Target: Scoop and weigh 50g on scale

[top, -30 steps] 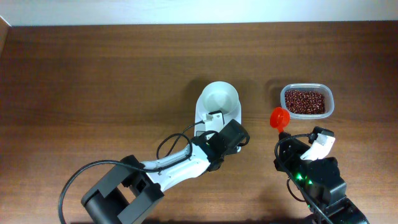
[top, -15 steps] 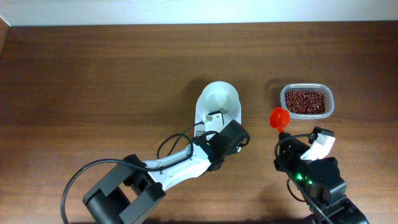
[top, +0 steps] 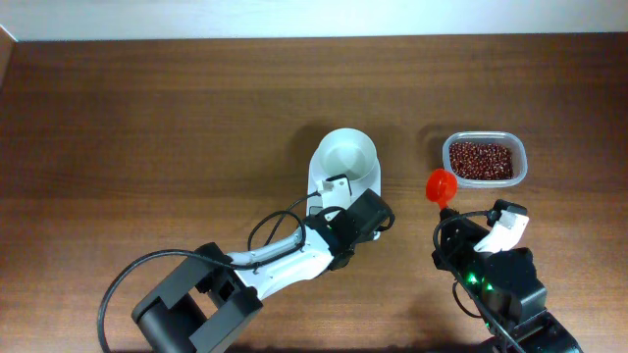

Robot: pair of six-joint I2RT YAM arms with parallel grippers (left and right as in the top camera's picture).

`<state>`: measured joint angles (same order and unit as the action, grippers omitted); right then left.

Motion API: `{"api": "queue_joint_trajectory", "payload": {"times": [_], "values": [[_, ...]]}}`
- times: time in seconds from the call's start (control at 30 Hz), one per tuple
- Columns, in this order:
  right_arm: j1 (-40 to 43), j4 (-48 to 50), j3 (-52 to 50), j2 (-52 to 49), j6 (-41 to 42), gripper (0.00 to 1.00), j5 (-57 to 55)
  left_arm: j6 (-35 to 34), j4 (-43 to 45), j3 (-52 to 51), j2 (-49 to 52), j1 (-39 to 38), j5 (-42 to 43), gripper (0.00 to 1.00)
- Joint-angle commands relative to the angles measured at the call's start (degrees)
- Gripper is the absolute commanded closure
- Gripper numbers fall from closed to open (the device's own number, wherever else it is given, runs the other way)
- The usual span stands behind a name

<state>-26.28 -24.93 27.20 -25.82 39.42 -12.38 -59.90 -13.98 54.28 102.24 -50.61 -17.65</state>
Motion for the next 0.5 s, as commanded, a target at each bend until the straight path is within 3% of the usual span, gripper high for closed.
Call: {"api": "queue_joint_trajectory", "payload": {"times": [0.0,0.1,0.2,0.3,0.47], "values": [[0.2,0.2,0.5,0.0,0.0,0.96,0.4,-0.7,-0.2,0.6,0.8,0.1,1.3,1.00],[0.2,-0.9,0.5,0.0,0.0,0.96,0.4,4.5,-1.8,0.7,-4.0,0.2,5.9,1.00],[0.2,-1.6,0.5,0.0,0.0,0.96,1.5,9.4,-10.1,0.7,-12.5,0.9,5.9,0.97],[0.2,-1.8,0.5,0.0,0.0,0.96,1.4,13.8,-15.5,0.7,-19.6,4.4,5.9,0.97],[0.2,-1.9,0.5,0.0,0.0,0.96,1.4,28.5,-20.9,0.7,-29.7,13.4,5.9,0.99]]}}
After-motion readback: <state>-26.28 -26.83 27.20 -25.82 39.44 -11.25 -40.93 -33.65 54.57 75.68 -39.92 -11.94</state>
